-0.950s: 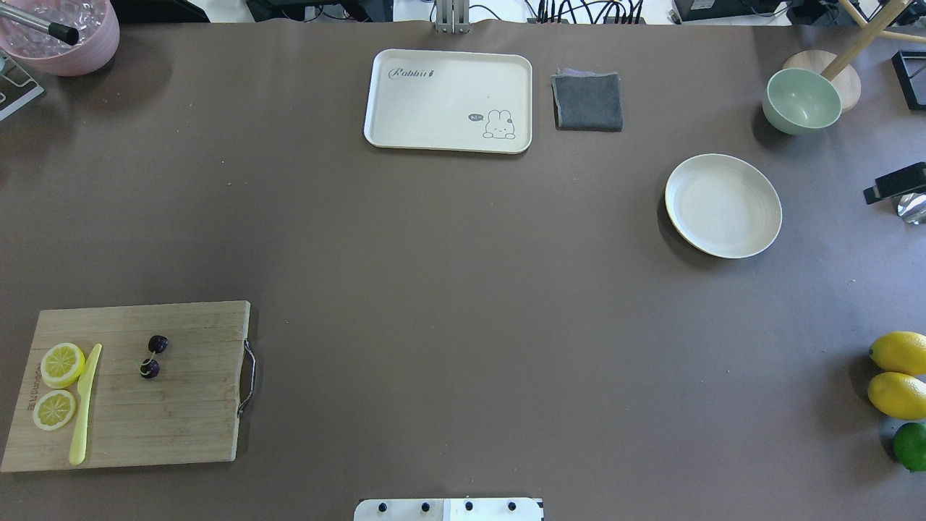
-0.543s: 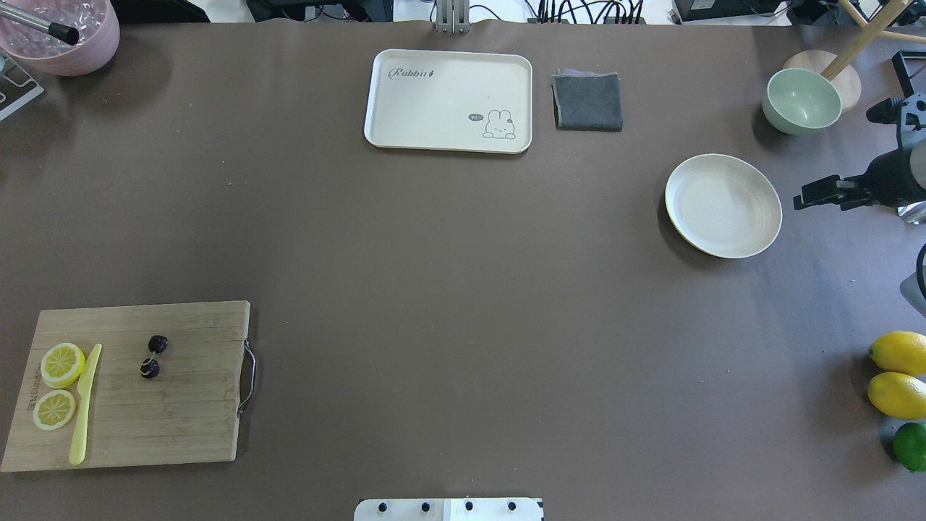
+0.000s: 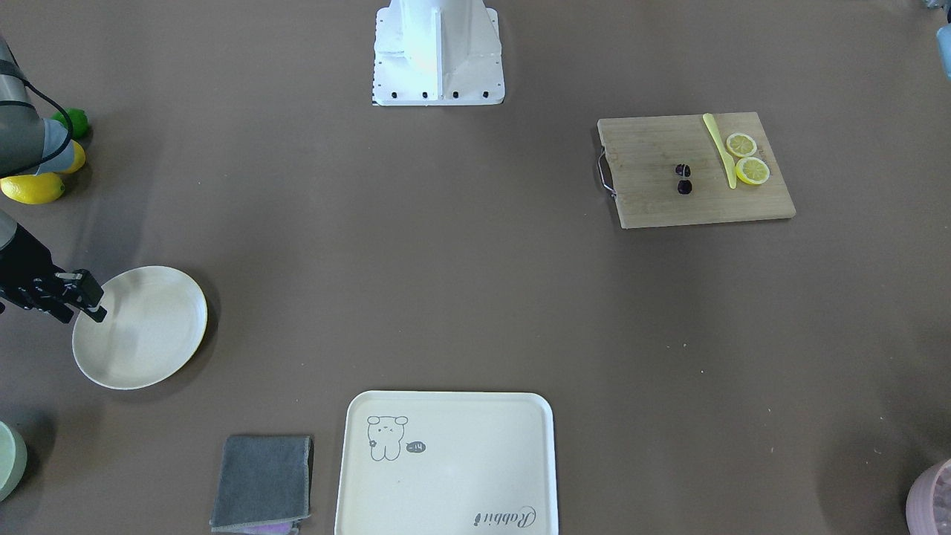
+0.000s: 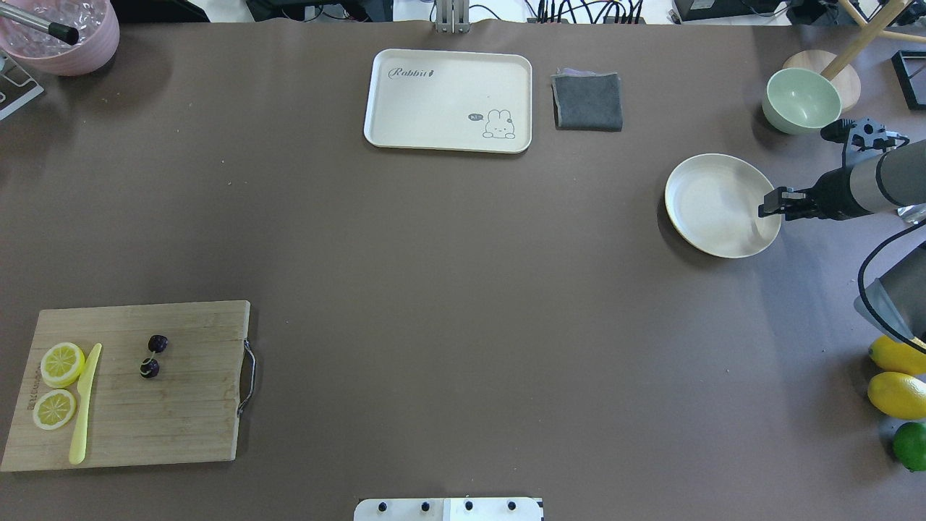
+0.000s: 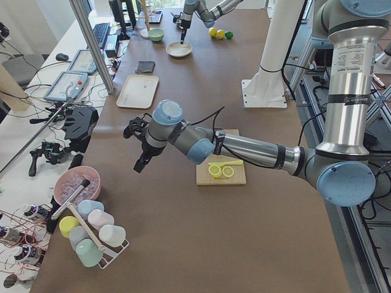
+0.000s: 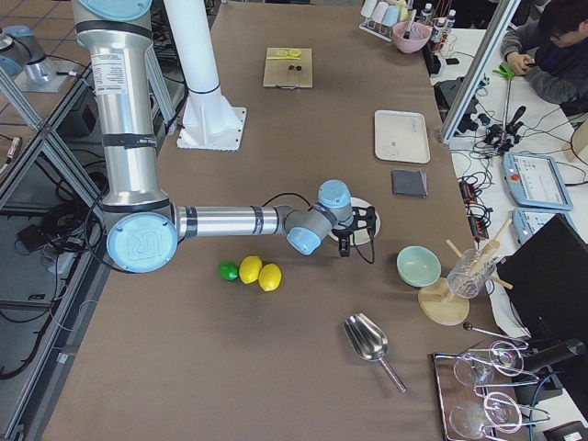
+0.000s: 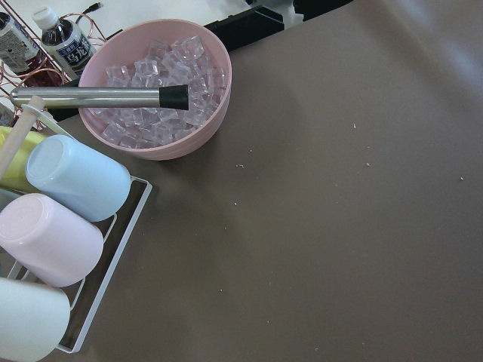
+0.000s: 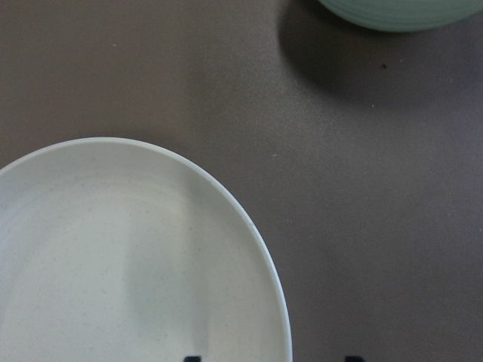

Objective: Place red cherry on plate
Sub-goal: 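Reach the right gripper to the white plate rim and grasp it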

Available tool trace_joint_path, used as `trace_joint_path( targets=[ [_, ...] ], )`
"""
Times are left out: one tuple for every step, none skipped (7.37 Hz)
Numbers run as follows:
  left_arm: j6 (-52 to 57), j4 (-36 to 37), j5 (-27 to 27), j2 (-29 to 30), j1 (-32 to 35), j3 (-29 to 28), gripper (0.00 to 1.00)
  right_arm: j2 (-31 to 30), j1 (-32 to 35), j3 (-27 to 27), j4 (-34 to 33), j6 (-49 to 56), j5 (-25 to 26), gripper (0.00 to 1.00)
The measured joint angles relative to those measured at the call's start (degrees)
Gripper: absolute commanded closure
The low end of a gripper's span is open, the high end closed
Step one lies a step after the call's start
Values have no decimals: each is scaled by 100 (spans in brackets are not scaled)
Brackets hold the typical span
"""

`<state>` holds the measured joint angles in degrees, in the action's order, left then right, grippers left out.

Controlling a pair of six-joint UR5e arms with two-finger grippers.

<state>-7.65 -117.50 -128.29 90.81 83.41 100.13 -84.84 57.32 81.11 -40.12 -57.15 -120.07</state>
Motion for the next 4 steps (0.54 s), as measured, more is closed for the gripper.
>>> trace_joint_path(
  targets=[
    [0, 1, 3, 9, 0, -6, 2, -47, -15, -1, 121, -87, 21, 100],
    [0, 3, 5, 18, -3, -10, 2, -81, -22, 5, 265, -153, 34, 100],
    [0, 1, 3, 19, -6, -14, 2, -64, -32, 34, 337, -308, 41, 100],
    [0, 0, 2, 16, -7, -17, 2, 0, -66, 126, 366, -571, 46, 100]
  ],
)
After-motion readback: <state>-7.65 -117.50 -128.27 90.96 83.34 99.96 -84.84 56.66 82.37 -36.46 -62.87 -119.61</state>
